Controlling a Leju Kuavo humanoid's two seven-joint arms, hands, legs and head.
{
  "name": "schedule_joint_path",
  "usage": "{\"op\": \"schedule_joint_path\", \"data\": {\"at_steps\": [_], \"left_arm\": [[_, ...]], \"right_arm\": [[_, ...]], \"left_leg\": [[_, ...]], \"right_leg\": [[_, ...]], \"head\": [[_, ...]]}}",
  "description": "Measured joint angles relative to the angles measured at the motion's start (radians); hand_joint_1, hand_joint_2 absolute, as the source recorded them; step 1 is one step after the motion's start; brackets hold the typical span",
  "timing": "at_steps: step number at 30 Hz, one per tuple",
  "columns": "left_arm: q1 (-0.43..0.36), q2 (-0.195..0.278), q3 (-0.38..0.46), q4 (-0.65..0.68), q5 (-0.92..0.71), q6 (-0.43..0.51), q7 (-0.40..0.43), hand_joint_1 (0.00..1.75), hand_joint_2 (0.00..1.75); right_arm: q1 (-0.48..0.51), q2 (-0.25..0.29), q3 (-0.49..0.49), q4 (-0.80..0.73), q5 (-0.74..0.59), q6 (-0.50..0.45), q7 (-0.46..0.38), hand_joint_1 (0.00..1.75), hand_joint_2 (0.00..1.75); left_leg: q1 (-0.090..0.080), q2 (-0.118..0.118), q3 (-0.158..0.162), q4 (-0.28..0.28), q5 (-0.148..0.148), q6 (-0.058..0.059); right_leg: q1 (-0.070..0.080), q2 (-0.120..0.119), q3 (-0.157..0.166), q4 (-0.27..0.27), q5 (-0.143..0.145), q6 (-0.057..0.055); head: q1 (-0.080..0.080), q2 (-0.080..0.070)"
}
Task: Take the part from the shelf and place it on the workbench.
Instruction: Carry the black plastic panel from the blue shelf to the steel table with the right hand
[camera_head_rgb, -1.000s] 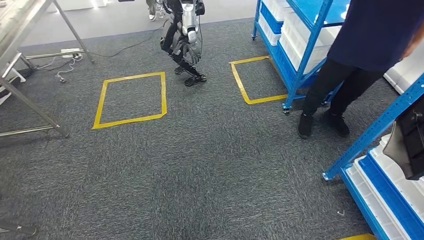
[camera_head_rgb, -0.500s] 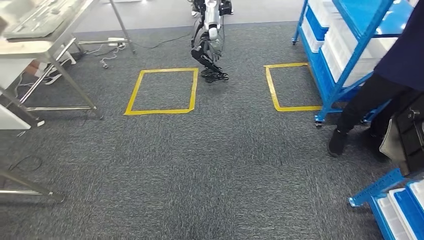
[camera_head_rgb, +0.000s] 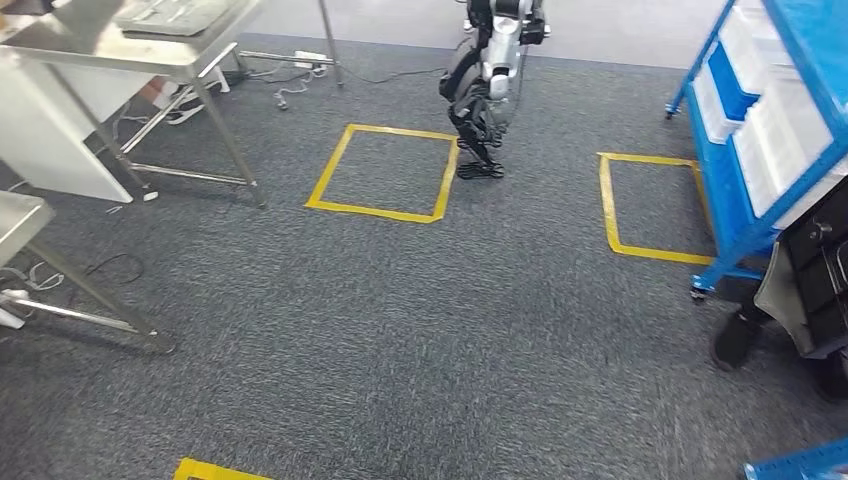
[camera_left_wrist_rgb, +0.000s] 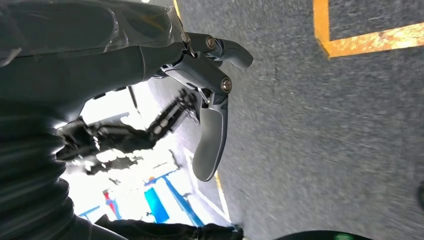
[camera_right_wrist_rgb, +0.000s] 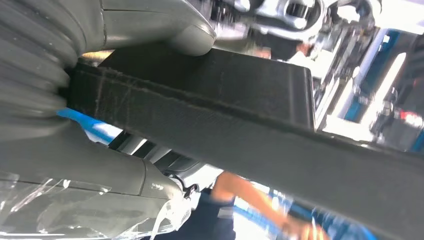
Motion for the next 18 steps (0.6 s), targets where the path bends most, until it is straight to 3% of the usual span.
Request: {"op": "schedule_joint_path", "data": {"at_steps": [1, 2, 4, 5, 7, 8, 9, 11, 13, 15, 16, 17, 18], "left_arm": [[0.0, -0.001, 0.0, 0.0, 0.001, 0.0, 0.0, 0.0, 1.75], [0.001, -0.003, 0.0, 0.0, 0.001, -0.001, 0.0, 0.0, 1.75], [0.004, -0.004, 0.0, 0.0, 0.001, -0.002, 0.0, 0.0, 1.75], [0.004, -0.004, 0.0, 0.0, 0.001, -0.002, 0.0, 0.0, 1.75], [0.002, -0.003, 0.0, 0.001, 0.001, -0.002, 0.001, 0.0, 1.75], [0.002, -0.003, 0.0, 0.001, 0.002, -0.002, 0.002, 0.0, 1.75], [0.004, -0.004, 0.0, 0.001, 0.002, -0.002, 0.003, 0.0, 1.75], [0.008, -0.004, 0.0, 0.001, 0.003, -0.002, 0.003, 0.0, 1.75], [0.008, -0.004, 0.0, 0.001, 0.004, -0.001, 0.003, 0.0, 1.75], [0.007, -0.005, 0.0, 0.001, 0.005, -0.001, 0.0, 0.0, 1.75], [0.007, -0.005, 0.0, 0.001, 0.005, -0.001, -0.001, 0.0, 1.75], [0.007, -0.005, 0.0, 0.001, 0.005, -0.001, -0.002, 0.0, 1.75], [0.007, -0.006, 0.0, 0.001, 0.006, -0.001, -0.002, 0.0, 1.75]], "right_arm": [[0.002, 0.0, 0.0, 0.0, 0.0, 0.0, 0.0, 1.75, 1.75], [0.005, 0.0, 0.0, 0.0, -0.001, 0.001, 0.0, 1.75, 1.75], [0.006, 0.001, 0.0, 0.0, -0.001, 0.001, 0.0, 1.75, 1.75], [0.006, 0.001, 0.0, 0.0, -0.001, 0.001, 0.0, 1.75, 1.75], [0.008, 0.002, 0.0, -0.001, -0.001, 0.001, -0.001, 1.75, 1.75], [0.01, 0.002, 0.0, -0.001, -0.001, 0.0, -0.002, 1.75, 1.75], [0.011, 0.003, 0.0, -0.001, -0.001, 0.0, -0.003, 1.75, 1.75], [0.013, 0.004, 0.0, -0.001, -0.001, -0.001, -0.005, 1.75, 1.75], [0.015, 0.003, 0.0, -0.002, 0.0, -0.002, -0.007, 1.75, 1.75], [0.019, 0.003, -0.001, -0.002, -0.001, -0.003, -0.01, 1.75, 1.75], [0.022, 0.004, -0.001, -0.002, -0.001, -0.004, -0.011, 1.75, 1.75], [0.024, 0.004, -0.001, -0.002, -0.001, -0.004, -0.011, 1.75, 1.75], [0.026, 0.004, -0.001, -0.002, -0.001, -0.004, -0.012, 1.75, 1.75]], "left_leg": [[0.001, -0.016, 0.004, 0.001, -0.003, -0.001], [0.004, -0.032, 0.009, 0.003, -0.006, -0.005], [0.009, -0.064, 0.016, 0.012, -0.018, -0.017], [0.01, -0.078, 0.018, 0.018, -0.026, -0.023], [0.009, -0.098, 0.015, 0.022, -0.036, -0.03], [0.011, -0.107, 0.013, 0.021, -0.037, -0.031], [0.012, -0.106, 0.011, 0.023, -0.039, -0.032], [0.014, -0.064, -0.015, 0.078, -0.069, -0.041], [0.017, -0.008, -0.088, 0.219, -0.136, -0.049], [0.019, 0.007, -0.163, 0.351, -0.184, -0.049], [0.019, 0.008, -0.175, 0.368, -0.182, -0.045], [0.016, 0.01, -0.163, 0.338, -0.162, -0.04], [0.01, 0.019, -0.127, 0.265, -0.128, -0.033]], "right_leg": [[-0.001, 0.001, -0.012, 0.006, 0.014, 0.002], [-0.002, 0.004, -0.002, -0.033, 0.05, 0.005], [-0.011, 0.039, 0.06, -0.184, 0.137, 0.017], [-0.015, 0.059, 0.089, -0.249, 0.166, 0.018], [-0.017, 0.072, 0.114, -0.301, 0.177, 0.008], [-0.015, 0.057, 0.117, -0.302, 0.175, -0.003], [-0.013, 0.043, 0.12, -0.303, 0.173, -0.011], [-0.011, 0.018, 0.129, -0.308, 0.172, -0.023], [-0.006, -0.004, 0.134, -0.312, 0.171, -0.03], [0.001, -0.026, 0.135, -0.313, 0.168, -0.033], [0.003, -0.038, 0.137, -0.314, 0.167, -0.035], [0.005, -0.05, 0.138, -0.314, 0.165, -0.036], [0.005, -0.061, 0.141, -0.316, 0.164, -0.037]], "head": [[0.0, 0.0], [0.0, 0.0], [0.0, 0.0], [0.001, 0.0], [0.001, 0.0], [0.001, 0.0], [0.001, 0.0], [0.0, 0.0], [0.0, 0.0], [0.0, 0.0], [0.0, 0.0], [0.0, 0.0], [0.0, 0.0]]}}
